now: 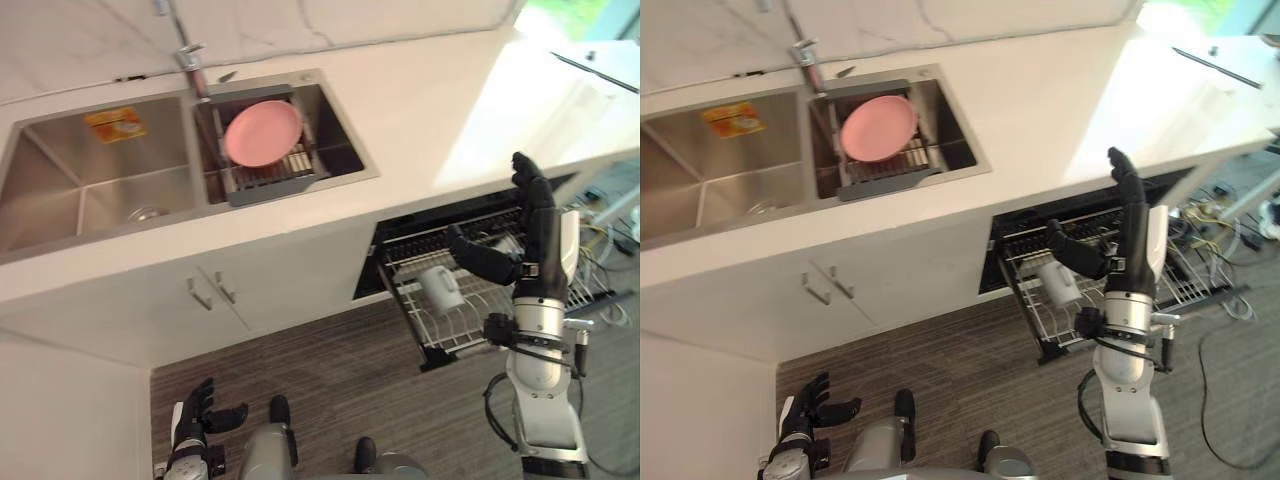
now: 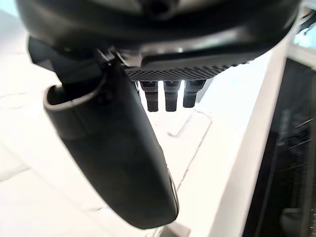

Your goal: Walk over to the sink, pick up the cup, carry it to the dishwasher, place the cup inside the dishwasher, then close the dishwasher door

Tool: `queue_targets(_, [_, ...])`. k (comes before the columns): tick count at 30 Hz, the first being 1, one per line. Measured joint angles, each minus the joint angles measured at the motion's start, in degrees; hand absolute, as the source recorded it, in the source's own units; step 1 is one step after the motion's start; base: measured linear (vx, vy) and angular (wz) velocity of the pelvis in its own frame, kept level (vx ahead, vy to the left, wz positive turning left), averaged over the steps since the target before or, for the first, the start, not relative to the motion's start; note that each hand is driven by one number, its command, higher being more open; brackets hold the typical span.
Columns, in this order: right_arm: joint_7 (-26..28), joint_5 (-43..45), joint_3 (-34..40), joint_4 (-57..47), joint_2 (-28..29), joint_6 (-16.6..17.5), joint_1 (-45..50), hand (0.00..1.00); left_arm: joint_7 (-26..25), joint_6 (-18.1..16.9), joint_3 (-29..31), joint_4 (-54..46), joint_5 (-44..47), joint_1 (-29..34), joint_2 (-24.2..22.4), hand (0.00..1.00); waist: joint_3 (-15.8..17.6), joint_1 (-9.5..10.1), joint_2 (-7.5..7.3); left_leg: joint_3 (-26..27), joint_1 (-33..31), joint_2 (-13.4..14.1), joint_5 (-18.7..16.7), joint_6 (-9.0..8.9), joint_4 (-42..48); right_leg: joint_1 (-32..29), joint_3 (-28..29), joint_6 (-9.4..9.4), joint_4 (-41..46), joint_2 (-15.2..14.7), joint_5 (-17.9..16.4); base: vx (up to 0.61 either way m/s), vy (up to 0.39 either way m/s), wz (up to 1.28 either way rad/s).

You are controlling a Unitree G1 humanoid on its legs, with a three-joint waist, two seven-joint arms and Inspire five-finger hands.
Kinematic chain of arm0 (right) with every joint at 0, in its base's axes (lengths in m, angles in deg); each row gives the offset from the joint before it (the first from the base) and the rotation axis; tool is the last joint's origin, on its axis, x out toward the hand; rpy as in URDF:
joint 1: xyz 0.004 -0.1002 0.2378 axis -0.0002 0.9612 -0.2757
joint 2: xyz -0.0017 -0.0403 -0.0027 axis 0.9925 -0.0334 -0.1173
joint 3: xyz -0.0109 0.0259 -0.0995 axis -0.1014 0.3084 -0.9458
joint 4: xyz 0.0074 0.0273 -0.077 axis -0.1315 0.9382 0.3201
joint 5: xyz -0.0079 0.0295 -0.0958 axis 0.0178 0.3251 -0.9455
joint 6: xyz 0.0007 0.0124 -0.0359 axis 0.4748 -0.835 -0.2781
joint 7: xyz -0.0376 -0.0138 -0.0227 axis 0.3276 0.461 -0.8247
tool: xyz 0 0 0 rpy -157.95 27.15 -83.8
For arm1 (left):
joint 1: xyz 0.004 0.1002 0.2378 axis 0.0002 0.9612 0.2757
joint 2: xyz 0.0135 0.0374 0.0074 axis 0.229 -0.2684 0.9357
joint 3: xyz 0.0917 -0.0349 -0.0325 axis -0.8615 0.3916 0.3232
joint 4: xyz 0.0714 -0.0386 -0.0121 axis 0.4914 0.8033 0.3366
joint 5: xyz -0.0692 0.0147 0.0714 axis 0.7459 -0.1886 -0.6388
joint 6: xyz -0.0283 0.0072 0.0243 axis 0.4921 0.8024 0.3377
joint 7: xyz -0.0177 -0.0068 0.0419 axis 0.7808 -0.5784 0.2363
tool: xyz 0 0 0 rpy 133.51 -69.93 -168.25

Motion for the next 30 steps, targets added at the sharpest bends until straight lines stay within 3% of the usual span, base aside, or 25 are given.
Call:
queue_targets(3, [0.1,-0.6,0.0,0.1,0.2,0.0,0.0,0.9,-0.3,0.0,0.8,-1.0,1.2,2.0,-0.5,0.9,0.3,-0.11,-0.52,0.7,-0.9,-2.0,-6.6,1.59,10.5,-0.6,-0.8,0.74,8.0,-3.8,-6.5,0.09,0.192,0.24])
queue_targets(4, [0.0,-1.1,-0.3,0.3,0.7,0.0,0.2,0.9,-0.4,0.0,1.1,-1.3,1.6,3.1,-0.2,0.9,-0.1,-0.06,-0.24,0.8,-0.3,-2.4,-11.0,1.65,12.8,-1.9,-0.3,1.32,15.8,-5.2,-9.1,0.21,0.18,0.07])
queue_targets(5, [0.1,-1.2,-0.6,0.3,0.8,-0.1,0.2,0.9,-0.7,0.1,1.1,-1.5,2.1,3.3,-0.2,0.9,-0.2,-0.16,-0.42,0.4,0.0,-3.3,-11.9,2.96,13.0,-5.6,0.3,0.34,24.4,-6.9,-8.9,0.22,0.185,0.28])
queue_targets(6, [0.2,-1.4,-0.9,0.4,0.8,-0.3,0.2,0.9,-0.7,0.1,1.0,-2.0,2.1,3.3,-0.2,0.9,-0.2,-1.04,-0.42,-0.5,0.3,-4.1,-12.1,3.94,12.6,-9.3,1.7,-2.38,32.1,-7.7,-7.1,0.22,0.175,0.53])
queue_targets(7, [0.3,-1.8,-1.0,1.1,0.9,-0.4,0.2,0.9,-0.7,0.0,0.9,-2.4,2.1,3.1,-0.1,0.9,-0.2,-1.74,-0.38,-1.8,1.1,-4.6,-12.1,4.6,12.2,-11.9,3.9,-3.36,36.9,-7.5,-6.5,0.23,0.152,0.66])
queue_targets(8, [0.5,-2.9,-1.3,1.9,0.9,-0.6,0.2,0.9,-0.8,0.0,0.9,-2.4,2.2,2.8,0.0,0.9,-0.2,-1.74,-0.72,-3.0,3.2,-5.2,-12.3,4.56,10.6,-13.1,6.5,-2.82,37.9,-6.2,-8.3,0.28,0.083,0.68])
queue_targets(12, [1.3,-3.5,-1.7,2.1,-0.3,-0.6,0.4,0.9,-1.0,-0.3,-0.9,-2.6,2.3,0.8,0.1,0.9,-0.6,-2.31,-1.09,-7.9,8.6,-5.9,-11.7,3.32,6.1,-17.3,10.1,-2.37,27.0,0.1,-9.4,0.35,-0.029,0.64])
queue_targets(13, [1.4,-3.5,-1.8,2.1,-0.9,-0.6,0.4,0.9,-1.1,-0.5,-1.4,-2.6,2.3,0.5,0.2,0.9,-0.7,-2.34,-1.26,-8.5,8.8,-6.1,-12.1,2.61,6.1,-17.7,10.3,-2.74,23.6,0.6,-7.8,0.31,-0.108,0.72])
queue_targets(14, [1.4,-3.5,-2.0,2.2,-2.1,-0.6,0.6,0.9,-1.1,-0.6,-1.7,-2.3,2.2,0.1,0.1,0.9,-1.1,-2.75,-1.67,-10.1,8.8,-6.6,-13.5,0.54,7.5,-17.9,10.7,-1.72,20.4,0.8,-2.3,0.34,-0.126,0.6])
queue_targets(15, [1.6,-3.5,-2.2,2.6,-2.9,-1.0,1.0,0.9,-1.2,-0.3,-1.9,-1.9,2.2,0.0,-0.8,0.9,-2.0,-2.94,-0.29,-10.8,8.9,-5.1,-14.2,-0.61,7.8,-16.7,9.3,-2.26,19.4,2.0,-2.1,0.34,-0.128,0.5])
queue_targets(18, [1.7,-3.5,-2.1,2.6,-3.1,-1.0,1.4,0.9,-1.2,-0.5,-2.4,-2.2,2.2,0.5,-1.2,0.9,-2.7,-2.34,0.81,-10.4,9.4,-2.5,-14.8,-1.56,8.6,-13.1,8.2,-3.14,14.8,4.6,-1.8,0.3,-0.13,0.1])
queue_targets(21, [1.7,-3.3,-2.2,2.5,-3.3,-1.0,3.1,0.9,-1.2,-0.4,-2.5,-2.2,2.2,0.8,-2.7,0.9,-2.3,-1.51,0.94,-8.9,4.8,0.5,-14.9,-4.33,24.7,-5.1,7.1,-4.51,8.6,6.4,-1.0,0.25,-0.064,0.06])
queue_targets(23, [1.7,-3.3,-2.5,1.9,-3.4,-0.7,2.7,0.9,-0.5,-0.4,-2.7,-2.2,2.2,1.1,-2.9,0.9,-2.2,-0.96,0.69,-8.1,3.9,1.2,-16.2,-3.55,19.2,-3.0,8.1,-4.5,7.8,6.1,-1.0,0.22,0.049,-0.14])
queue_targets(24, [1.7,-3.2,-2.5,1.7,-3.5,-0.6,2.7,0.9,-0.4,-0.4,-2.7,-2.2,2.2,1.0,-2.9,0.9,-2.2,-0.9,0.81,-8.1,3.7,1.2,-15.2,-3.59,15.0,-2.9,8.2,-4.45,7.8,6.1,-1.0,0.2,0.133,-0.16])
queue_targets(25, [1.8,-3.3,-2.5,1.7,-3.8,-0.5,2.7,0.9,-0.3,-0.4,-2.6,-2.1,2.2,0.8,-2.7,0.9,-2.1,-0.4,1.16,-8.6,3.5,1.3,-8.0,-3.08,8.7,-2.5,8.9,-3.88,7.7,6.4,-1.3,0.13,0.128,-0.11])
queue_targets(27, [2.6,-3.3,-2.7,1.6,-3.9,-0.4,3.1,0.9,-0.3,-0.3,-2.6,-2.0,2.2,0.9,-1.8,0.9,-2.4,-0.37,0.17,-8.3,5.2,-0.5,-6.8,-2.37,5.5,-1.8,9.9,-3.17,5.6,5.0,-1.1,0.16,0.135,0.06])
queue_targets(30, [3.2,-3.3,-2.9,1.7,-4.3,-0.4,2.7,0.9,-0.3,-0.3,-2.5,-2.1,2.2,1.2,-1.7,0.9,-2.3,-0.13,0.14,-8.4,6.7,-2.1,-6.4,-1.74,4.0,0.3,10.2,-2.26,3.1,3.5,-0.5,0.09,0.097,0.14])
